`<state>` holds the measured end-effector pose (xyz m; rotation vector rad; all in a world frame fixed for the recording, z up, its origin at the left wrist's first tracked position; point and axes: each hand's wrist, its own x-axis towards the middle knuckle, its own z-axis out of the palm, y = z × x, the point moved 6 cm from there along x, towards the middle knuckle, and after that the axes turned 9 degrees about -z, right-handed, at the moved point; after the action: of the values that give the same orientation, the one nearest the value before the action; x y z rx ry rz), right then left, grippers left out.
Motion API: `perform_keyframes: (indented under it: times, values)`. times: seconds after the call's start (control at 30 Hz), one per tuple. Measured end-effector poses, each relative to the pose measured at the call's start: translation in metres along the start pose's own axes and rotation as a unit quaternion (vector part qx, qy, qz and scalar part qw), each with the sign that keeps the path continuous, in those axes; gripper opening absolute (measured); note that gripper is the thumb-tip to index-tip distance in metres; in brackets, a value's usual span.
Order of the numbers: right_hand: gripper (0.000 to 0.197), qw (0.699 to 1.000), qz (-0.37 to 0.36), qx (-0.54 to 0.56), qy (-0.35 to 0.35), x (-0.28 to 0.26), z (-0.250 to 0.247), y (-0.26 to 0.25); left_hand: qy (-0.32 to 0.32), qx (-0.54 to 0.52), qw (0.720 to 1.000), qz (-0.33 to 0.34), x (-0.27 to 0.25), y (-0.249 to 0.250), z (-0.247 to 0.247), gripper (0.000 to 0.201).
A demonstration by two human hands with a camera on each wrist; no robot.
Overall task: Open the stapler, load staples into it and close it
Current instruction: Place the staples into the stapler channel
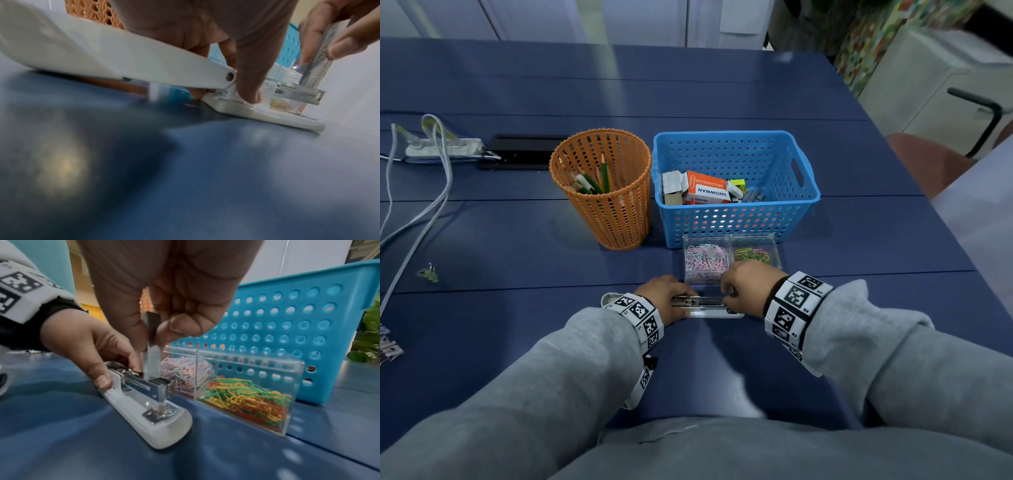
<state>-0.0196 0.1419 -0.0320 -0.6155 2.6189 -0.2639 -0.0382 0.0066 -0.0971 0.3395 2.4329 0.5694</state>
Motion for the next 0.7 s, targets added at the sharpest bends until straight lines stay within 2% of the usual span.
perform_keyframes:
  times: [0.27,0.7]
  values:
    - [0.023,1.0,0.011,0.012,-0.026,0.002,0.011,0.007,0.008,-0.003,1.0,0.003,0.003,-0.002,0.001,0.036]
    - [0.029,0.998,0.011,0.055,-0.005,0.008,0.025,0.007,0.008,0.0,1.0,0.008,0.003,-0.002,0.001,0.037]
